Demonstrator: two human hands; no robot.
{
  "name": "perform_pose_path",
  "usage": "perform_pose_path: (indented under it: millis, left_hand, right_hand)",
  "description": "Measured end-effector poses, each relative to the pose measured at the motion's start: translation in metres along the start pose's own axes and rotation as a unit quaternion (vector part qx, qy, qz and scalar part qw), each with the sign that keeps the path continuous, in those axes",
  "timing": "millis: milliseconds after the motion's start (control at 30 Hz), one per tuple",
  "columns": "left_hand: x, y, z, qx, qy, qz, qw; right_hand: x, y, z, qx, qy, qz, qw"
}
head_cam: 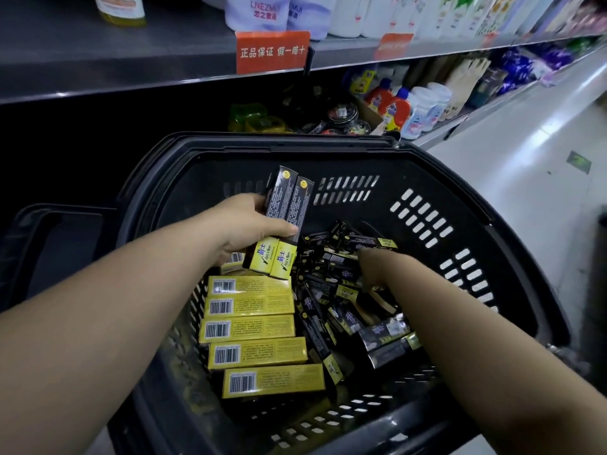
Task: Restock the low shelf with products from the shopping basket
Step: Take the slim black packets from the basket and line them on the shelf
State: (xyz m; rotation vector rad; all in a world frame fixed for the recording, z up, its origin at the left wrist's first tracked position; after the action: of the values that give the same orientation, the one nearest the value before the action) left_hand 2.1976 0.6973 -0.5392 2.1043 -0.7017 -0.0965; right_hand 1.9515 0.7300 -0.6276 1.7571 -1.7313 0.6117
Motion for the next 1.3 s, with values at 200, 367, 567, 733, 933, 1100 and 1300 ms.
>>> perform_pose_path:
  millis: [200,367,567,733,933,1100,1300]
  left_hand:
    - [-0.001,0.001,0.0,-0.005,-0.013,-0.017,1.0]
    - [0.001,0.003,-0.002,0.002,-0.017,-0.077,0.997]
    - [0.028,0.016,-0.039,-0.003,-0.041,-0.231,0.972]
    - [0.091,0.003,-0.1,-0.054,-0.058,-0.283,0.956]
    - [0.168,-0.068,-0.175,-0.059,-0.007,-0.335,0.94]
    - [0.21,-0.151,-0.216,-0.007,0.033,-0.392,0.919]
    - [0.252,-0.259,-0.253,0.062,0.156,-0.473,0.865]
  right_hand:
    - [0.013,-0.013,-0.01,0.005,-0.025,-0.062,0.998]
    - [0.063,-0.036,-0.064,0.098,0.13,0.356,0.92]
    - [0.099,-0.119,-0.124,0.219,0.265,0.523,0.78]
    - [0.124,-0.197,-0.158,0.281,0.27,0.61,0.69]
    - [0.139,-0.308,-0.176,0.339,0.161,0.632,0.678]
    - [0.119,-0.404,-0.18,0.399,-0.037,0.551,0.732]
    - [0.085,-0.488,-0.152,0.352,-0.068,0.521,0.774]
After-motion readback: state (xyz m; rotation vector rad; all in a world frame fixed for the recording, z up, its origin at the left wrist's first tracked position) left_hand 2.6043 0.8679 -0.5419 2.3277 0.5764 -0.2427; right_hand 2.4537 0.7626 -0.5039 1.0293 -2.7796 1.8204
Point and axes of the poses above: each hand's wrist, its own z-axis towards the middle knuckle, its own x-axis out of the back of the hand, y = z × x, the point moved 6 cm from there along z, towards the middle knuckle, and after that the axes turned 11 degrees about x, right-handed, at the moved point
